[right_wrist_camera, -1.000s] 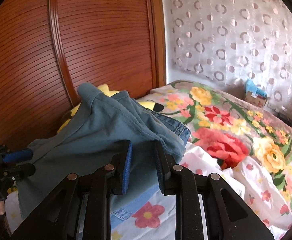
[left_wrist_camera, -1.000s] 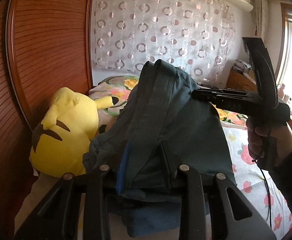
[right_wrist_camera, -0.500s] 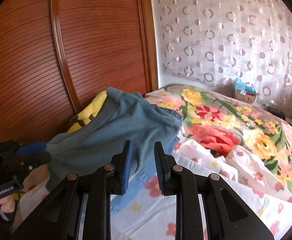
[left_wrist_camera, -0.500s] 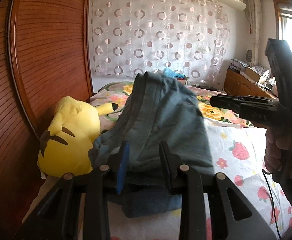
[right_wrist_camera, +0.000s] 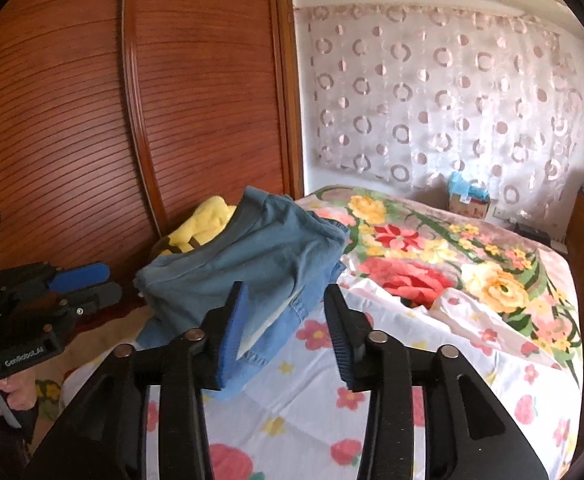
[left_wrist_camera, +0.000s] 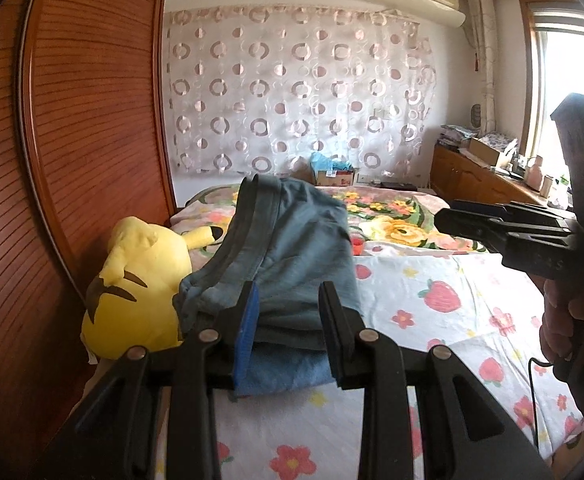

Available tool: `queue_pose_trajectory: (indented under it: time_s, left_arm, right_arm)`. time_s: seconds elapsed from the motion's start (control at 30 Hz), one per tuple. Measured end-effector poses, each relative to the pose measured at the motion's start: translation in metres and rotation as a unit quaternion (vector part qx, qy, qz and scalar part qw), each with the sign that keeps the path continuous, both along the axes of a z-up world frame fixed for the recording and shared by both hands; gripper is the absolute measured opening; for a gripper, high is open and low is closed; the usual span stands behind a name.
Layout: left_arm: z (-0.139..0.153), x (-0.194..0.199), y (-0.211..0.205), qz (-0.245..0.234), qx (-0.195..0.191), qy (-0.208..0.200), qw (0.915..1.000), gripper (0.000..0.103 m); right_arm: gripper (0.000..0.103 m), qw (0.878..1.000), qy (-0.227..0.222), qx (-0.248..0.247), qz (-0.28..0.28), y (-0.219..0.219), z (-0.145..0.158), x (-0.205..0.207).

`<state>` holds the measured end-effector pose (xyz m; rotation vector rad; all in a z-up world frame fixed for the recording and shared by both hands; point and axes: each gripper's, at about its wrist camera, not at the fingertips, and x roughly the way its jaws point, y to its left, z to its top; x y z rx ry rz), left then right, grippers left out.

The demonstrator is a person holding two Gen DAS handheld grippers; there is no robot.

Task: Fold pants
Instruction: 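Open both grippers to release the shorts and pull back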

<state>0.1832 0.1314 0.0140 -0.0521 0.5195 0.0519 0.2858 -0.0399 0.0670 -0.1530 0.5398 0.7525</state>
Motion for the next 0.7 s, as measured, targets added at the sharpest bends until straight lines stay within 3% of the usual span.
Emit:
queue_pose_trajectory:
  time_s: [0.27, 0.43, 0.7]
  left_arm:
    - [0.014, -0.03, -0.013, -0.015, 0.01, -0.014, 0.9997, 0.03]
    - [0.021, -0.047, -0.018, -0.019, 0.013, -0.022, 0.9995, 0.03]
    - [0.028, -0.068, -0.026, -0.031, 0.018, -0.026, 0.999, 0.032]
  right_arm:
    - [0.059, 1.0, -0.01, 0.012, -0.018, -0.022, 0.009, -0.036]
    - [0.081, 0.999, -0.016, 0.017, -0.026, -0.03, 0.011, -0.052]
    - [0.089, 0.998, -0.014, 0.025, -0.051, -0.046, 0.012, -0.076]
